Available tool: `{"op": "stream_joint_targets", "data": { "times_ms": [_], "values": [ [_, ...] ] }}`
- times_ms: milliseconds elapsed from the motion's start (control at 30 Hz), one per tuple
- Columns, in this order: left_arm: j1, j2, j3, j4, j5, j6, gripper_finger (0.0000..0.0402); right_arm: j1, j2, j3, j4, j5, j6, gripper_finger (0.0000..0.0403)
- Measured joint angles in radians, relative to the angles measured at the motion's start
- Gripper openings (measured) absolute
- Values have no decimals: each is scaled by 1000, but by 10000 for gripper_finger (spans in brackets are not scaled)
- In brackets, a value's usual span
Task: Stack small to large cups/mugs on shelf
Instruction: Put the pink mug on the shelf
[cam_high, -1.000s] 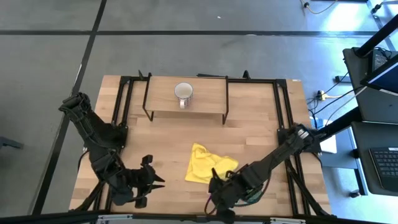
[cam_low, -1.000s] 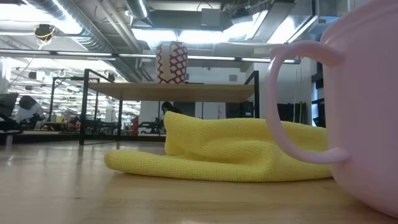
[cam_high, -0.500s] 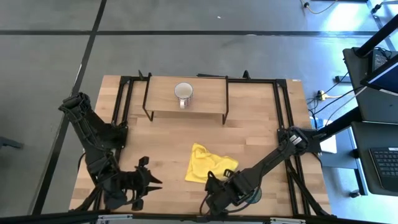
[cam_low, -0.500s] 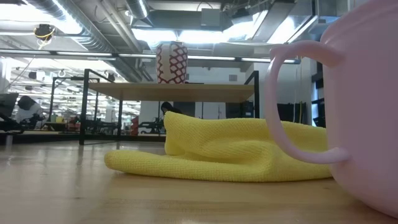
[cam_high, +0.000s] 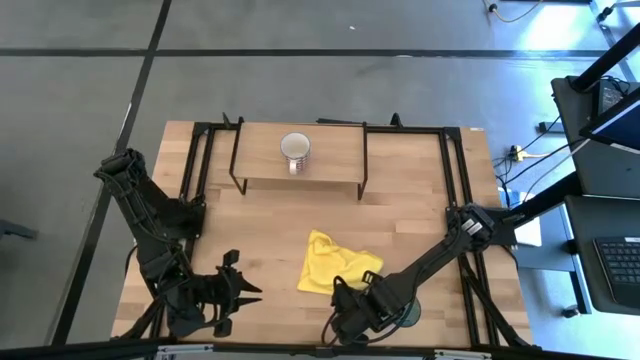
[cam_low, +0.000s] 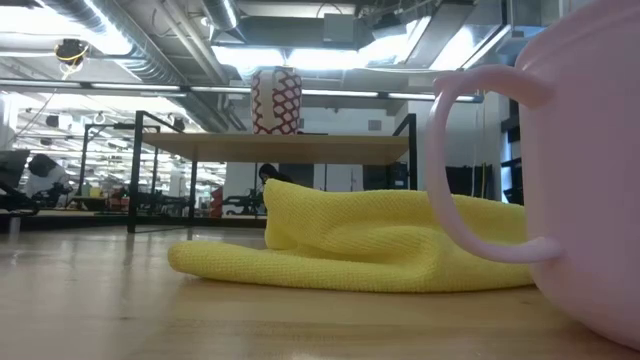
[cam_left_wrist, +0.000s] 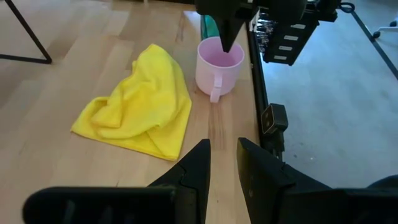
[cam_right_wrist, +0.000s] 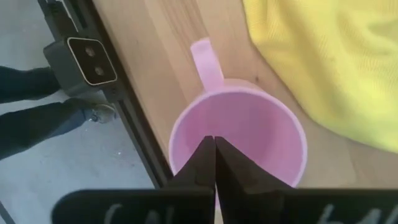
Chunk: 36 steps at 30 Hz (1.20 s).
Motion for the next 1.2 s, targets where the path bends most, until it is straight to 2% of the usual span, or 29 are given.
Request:
{"op": "stream_joint_targets", "data": {
  "times_ms": [367, 767, 1200],
  "values": [
    [0, 0, 0, 0, 0, 0, 73, 0, 55, -1, 37, 31, -29, 0],
    [0, 0, 0, -1, 4, -3, 73, -13, 74, -1, 186, 37, -89, 0],
    [0, 0, 0, -3, 6, -6, 73, -102, 74, -1, 347, 88, -188, 0]
  ]
}}
